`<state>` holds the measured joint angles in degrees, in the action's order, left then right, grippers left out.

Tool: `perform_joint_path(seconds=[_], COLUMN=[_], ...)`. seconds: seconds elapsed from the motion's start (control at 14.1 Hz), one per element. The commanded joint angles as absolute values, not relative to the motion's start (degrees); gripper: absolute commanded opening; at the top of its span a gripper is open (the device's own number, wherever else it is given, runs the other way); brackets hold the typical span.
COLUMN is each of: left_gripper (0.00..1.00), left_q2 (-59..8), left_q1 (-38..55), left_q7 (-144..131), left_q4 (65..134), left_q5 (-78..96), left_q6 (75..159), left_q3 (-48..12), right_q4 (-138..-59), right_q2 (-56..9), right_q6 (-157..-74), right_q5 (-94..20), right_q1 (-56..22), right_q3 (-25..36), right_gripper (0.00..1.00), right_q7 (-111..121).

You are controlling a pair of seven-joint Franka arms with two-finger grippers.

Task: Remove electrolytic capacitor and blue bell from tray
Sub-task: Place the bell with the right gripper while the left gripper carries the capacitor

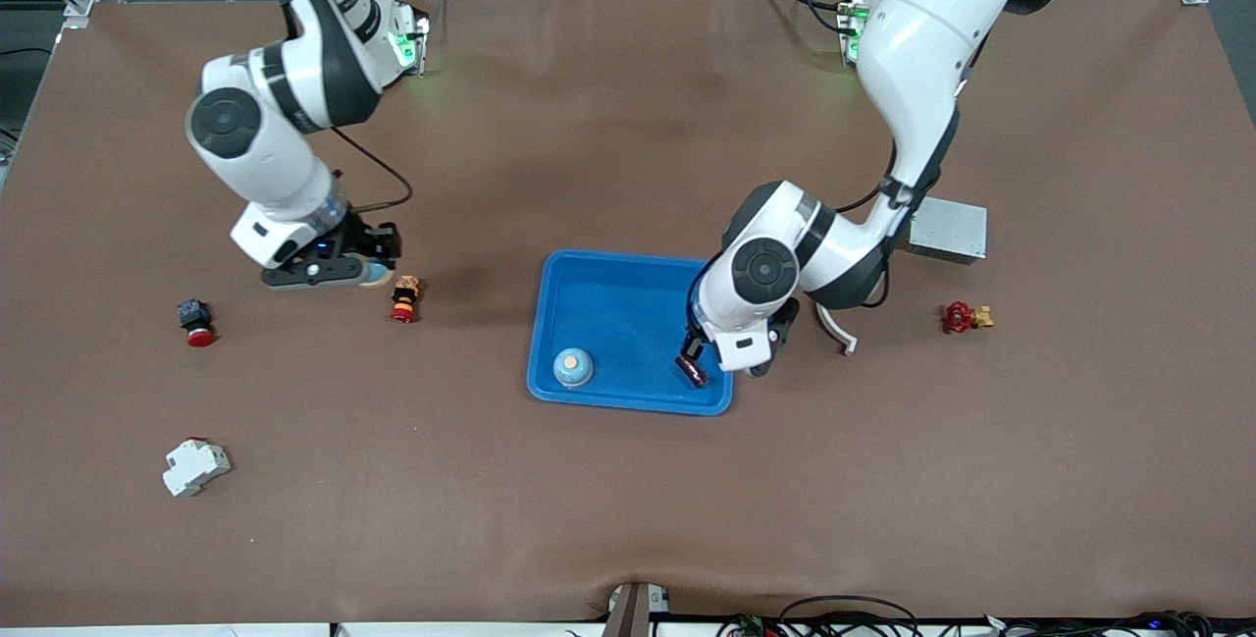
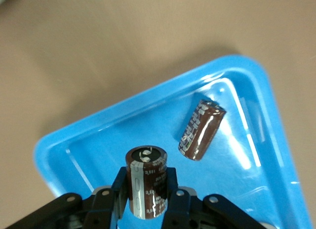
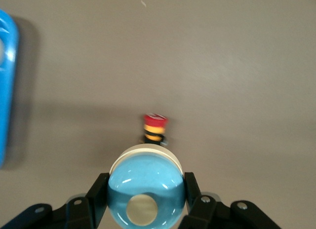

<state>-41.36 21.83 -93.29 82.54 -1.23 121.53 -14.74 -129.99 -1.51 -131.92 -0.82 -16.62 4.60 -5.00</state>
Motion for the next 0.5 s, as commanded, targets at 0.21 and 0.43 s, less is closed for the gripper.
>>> perform_joint_path(seconds=[0.21,0.43], left_gripper=[0.00,0.00], left_q2=[-30.78,-23.67], left_q1=[17.42,13.90], left_q7=[-75.37,-62.53], left_q4=[85.16,90.76], left_q5=[-0.10,0.79], left_q6=[104.88,100.20], left_q3=[-15.29,-15.29], right_q4=[-138.94,-141.50], right_q2=[-0.09,-1.58], right_q6=[-139.63,-146.67], right_q5=[-8.70,-8.70], right_q1=[-6.25,-4.04], right_q3=[3.96,3.96], right_gripper=[0.00,0.00], right_q7=[15.80,19.86])
